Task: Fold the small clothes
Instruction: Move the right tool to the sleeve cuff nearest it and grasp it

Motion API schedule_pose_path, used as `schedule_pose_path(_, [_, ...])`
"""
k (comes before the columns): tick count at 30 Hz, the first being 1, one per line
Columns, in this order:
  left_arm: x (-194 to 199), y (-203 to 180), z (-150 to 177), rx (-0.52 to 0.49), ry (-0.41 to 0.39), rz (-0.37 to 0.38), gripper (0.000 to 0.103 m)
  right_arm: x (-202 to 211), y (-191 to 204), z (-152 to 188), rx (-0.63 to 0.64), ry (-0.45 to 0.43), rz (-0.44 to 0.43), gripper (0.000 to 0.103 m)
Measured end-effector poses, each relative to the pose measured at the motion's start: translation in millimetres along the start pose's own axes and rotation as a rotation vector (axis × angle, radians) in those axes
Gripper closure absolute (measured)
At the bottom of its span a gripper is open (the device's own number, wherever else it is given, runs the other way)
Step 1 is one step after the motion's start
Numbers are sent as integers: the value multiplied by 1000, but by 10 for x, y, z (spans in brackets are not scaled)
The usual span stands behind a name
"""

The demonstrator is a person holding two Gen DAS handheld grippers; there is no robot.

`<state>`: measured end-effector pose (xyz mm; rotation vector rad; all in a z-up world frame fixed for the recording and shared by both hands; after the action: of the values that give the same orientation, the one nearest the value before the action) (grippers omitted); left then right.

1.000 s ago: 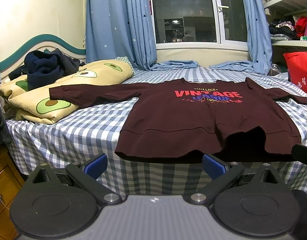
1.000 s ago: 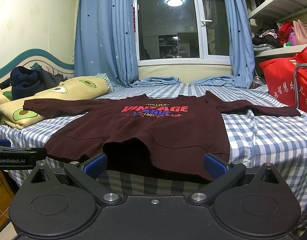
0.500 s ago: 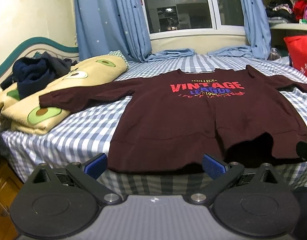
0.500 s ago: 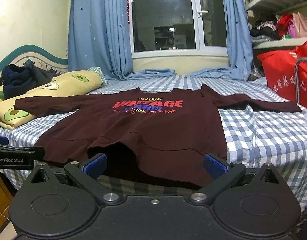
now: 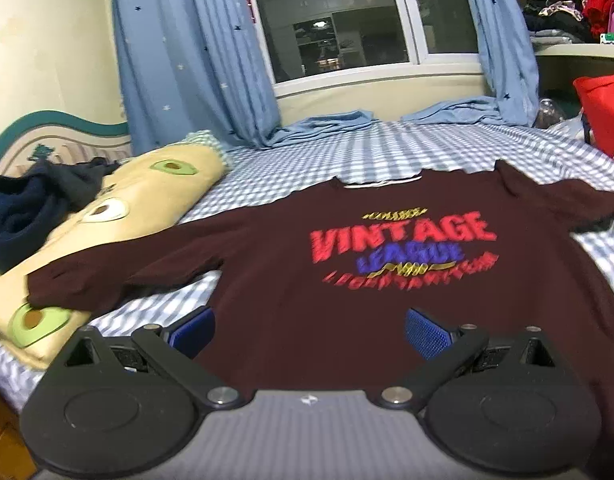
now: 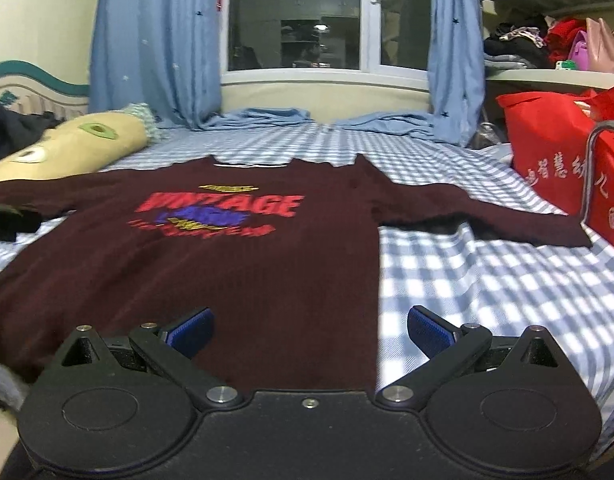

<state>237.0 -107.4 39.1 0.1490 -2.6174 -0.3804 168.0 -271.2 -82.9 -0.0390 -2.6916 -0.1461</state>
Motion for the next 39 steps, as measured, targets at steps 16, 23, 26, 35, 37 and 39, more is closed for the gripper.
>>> schedule_pose_path(16, [-902, -1222, -439, -18, 60, 115, 1, -871, -1234, -290, -152, -13, 166, 0])
schedule_pose_path(23, [-1018, -1473, -181, -39, 52, 175, 1, -929, -1973, -202, -275, -45, 223, 0])
schedule_pose_path(26, [-1052, -1509, -110, -45, 72, 182, 1, -911, -2218, -231, -281, -58, 237, 0])
schedule_pose_path(35, [-1120, -1547, 81, -68, 86, 129, 1, -1090, -3038, -477, -365, -43, 396, 0])
schedule_pose_path(37, [-1119, -1550, 80, -71, 85, 129, 1, -1144, -3211, -517, -393, -33, 417, 0])
schedule_pose_path(39, [-1132, -1546, 83, -67, 90, 133, 1, -1208, -3358, -545, -421, -30, 423, 0])
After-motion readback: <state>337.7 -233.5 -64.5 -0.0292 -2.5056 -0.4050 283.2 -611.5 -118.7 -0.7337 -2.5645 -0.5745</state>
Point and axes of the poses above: each gripper's, at about its wrist camera, not at the fingertips, and x roughly against the way its jaws point, y to its left, z to its underside, the point moved 3 cm from there along -x, roughly the way its jaws point, and after that the axes turned 10 degrees about -z, right-handed, at the moved point
